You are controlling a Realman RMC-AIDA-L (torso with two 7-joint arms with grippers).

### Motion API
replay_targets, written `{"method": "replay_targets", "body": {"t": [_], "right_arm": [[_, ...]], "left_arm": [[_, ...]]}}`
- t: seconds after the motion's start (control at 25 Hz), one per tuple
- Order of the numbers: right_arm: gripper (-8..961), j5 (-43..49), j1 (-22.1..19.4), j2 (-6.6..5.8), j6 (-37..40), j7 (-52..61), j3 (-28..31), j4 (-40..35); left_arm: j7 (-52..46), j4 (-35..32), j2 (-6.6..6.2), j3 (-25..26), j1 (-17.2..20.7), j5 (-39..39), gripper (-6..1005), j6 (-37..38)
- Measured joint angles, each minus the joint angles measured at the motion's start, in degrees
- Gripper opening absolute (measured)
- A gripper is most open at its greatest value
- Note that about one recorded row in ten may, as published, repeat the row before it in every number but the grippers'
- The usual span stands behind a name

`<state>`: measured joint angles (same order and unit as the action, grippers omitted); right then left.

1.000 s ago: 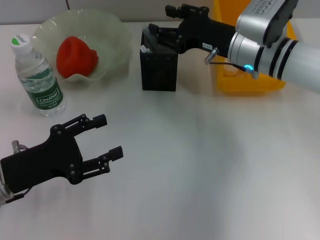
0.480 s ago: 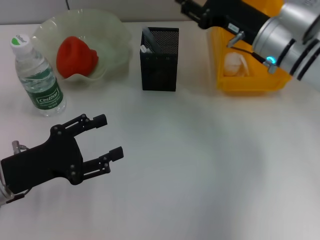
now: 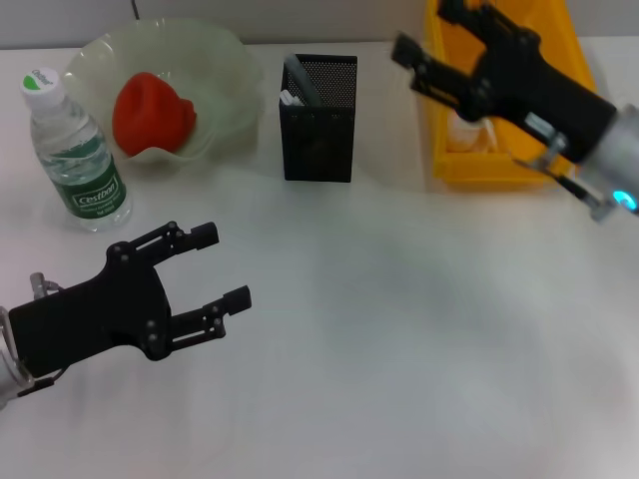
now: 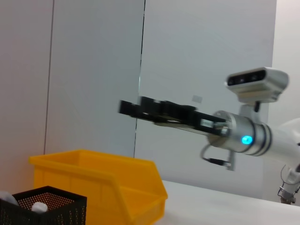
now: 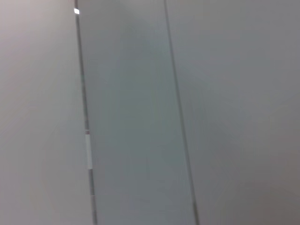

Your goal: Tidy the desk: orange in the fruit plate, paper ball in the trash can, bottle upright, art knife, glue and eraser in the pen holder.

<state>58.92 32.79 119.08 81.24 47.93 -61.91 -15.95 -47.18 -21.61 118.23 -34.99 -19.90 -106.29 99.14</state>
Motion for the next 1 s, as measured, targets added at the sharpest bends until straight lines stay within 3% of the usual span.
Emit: {"method": "replay_targets", "body": {"t": [0.12,0.2,0.28,0.32,0.36,0.4,0.6,0.8,1.0], "right_arm": [[824,4.9,-3.0,-0.61,3.1,3.7,0.1,-3.7],[827,9.8,-4.7,-1.52,5.8,6.6,0.5,-5.9],[830,11.4,-5.0,-1.94,6.8,7.5,0.6,-6.3],[831,15.0,-5.5,-3.16,9.3,9.3,0.7,-6.7],[831,15.0,-5.5,-3.16,9.3,9.3,0.7,-6.7],[831,18.1,-5.6,-4.20,11.4,10.6,0.7,-6.5],[831,26.3,-5.6,-5.88,15.4,12.4,0.9,-6.9],[831,33.5,-4.9,-6.62,18.0,12.6,2.0,-7.7],[831,37.9,-4.6,-6.57,18.5,12.6,2.5,-8.4]], "left_arm": [[-0.6,-0.1,-0.11,-0.1,-0.3,-0.1,801,0.3],[-1.2,-0.3,-0.18,-0.1,-0.4,-0.2,801,0.7],[-1.8,-0.5,-0.21,-0.2,-0.5,-0.2,801,1.0],[-2.6,-0.5,-0.42,-0.2,-0.7,-0.2,801,1.6],[-2.6,-0.5,-0.42,-0.2,-0.7,-0.2,801,1.6],[-3.9,-0.6,-0.70,-0.2,-1.1,-0.2,800,2.3],[-6.7,-0.8,-1.06,-0.2,-2.0,-0.2,800,3.4],[-8.0,-1.1,-1.32,-0.2,-2.3,-0.3,801,3.9],[-11.1,-2.5,-2.13,-1.7,-5.8,-6.7,801,3.7]]}}
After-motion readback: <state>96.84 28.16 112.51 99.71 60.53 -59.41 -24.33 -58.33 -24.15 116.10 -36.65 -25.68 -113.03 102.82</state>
